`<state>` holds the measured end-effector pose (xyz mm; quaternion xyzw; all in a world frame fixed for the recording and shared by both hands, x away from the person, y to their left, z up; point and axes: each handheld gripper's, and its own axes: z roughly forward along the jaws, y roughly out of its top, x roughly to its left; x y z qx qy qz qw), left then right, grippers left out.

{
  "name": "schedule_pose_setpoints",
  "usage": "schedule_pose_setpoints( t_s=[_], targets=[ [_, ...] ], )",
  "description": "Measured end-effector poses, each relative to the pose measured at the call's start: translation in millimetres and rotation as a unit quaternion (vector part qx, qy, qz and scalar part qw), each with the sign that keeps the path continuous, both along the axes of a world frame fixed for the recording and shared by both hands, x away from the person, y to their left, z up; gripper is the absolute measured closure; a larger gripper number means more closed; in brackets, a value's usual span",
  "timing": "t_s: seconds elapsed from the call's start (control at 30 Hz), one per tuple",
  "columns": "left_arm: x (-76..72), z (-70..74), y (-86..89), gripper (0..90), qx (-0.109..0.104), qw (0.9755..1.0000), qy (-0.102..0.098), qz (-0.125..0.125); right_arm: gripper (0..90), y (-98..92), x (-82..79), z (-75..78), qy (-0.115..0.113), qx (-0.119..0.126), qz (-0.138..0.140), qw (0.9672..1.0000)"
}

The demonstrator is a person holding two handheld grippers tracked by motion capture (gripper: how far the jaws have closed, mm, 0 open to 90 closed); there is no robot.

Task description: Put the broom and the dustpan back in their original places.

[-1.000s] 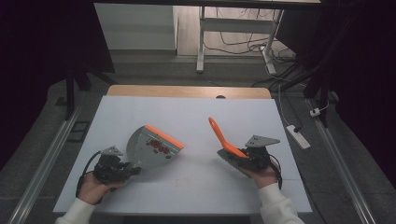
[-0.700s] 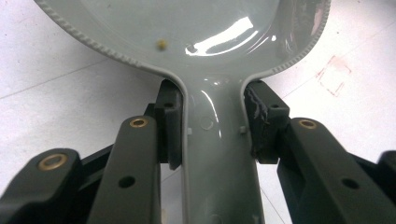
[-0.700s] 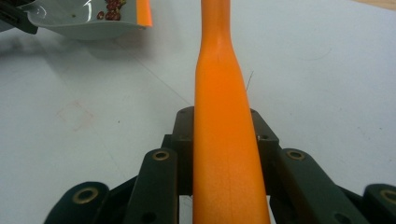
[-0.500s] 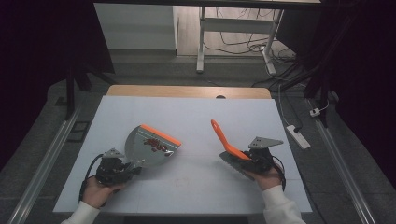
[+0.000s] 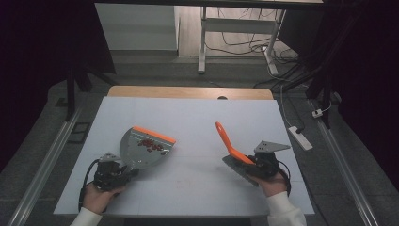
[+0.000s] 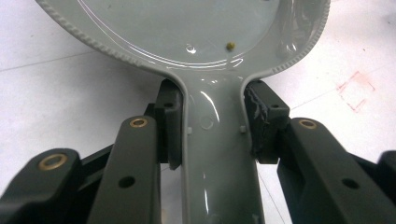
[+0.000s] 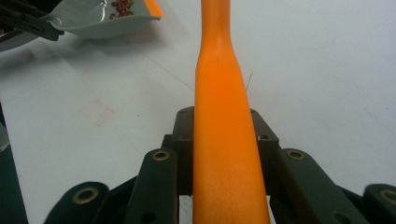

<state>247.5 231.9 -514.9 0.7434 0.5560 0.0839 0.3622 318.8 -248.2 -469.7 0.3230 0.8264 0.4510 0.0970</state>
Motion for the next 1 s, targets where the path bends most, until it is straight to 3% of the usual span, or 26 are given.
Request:
schedule_pose_setpoints(
  t_s=[0.4, 0.8, 1.0],
  targets=[
    [0.9, -4.2, 5.5, 61.3, -0.006, 0.9978, 0.004, 0.066, 70.3, -5.8, -7.5, -5.3, 0.010, -0.003, -0.006, 0.9999],
    [6.9, -9.7, 5.9, 61.3, -0.002, 0.9939, 0.019, 0.109, 70.3, -4.8, -9.3, -14.0, 0.035, -0.012, -0.003, 0.9993],
    [9.4, -13.4, 6.1, 61.3, -0.007, 0.9929, 0.029, 0.115, 70.3, -4.7, -5.8, -19.0, 0.054, -0.020, -0.005, 0.9983]
  ],
)
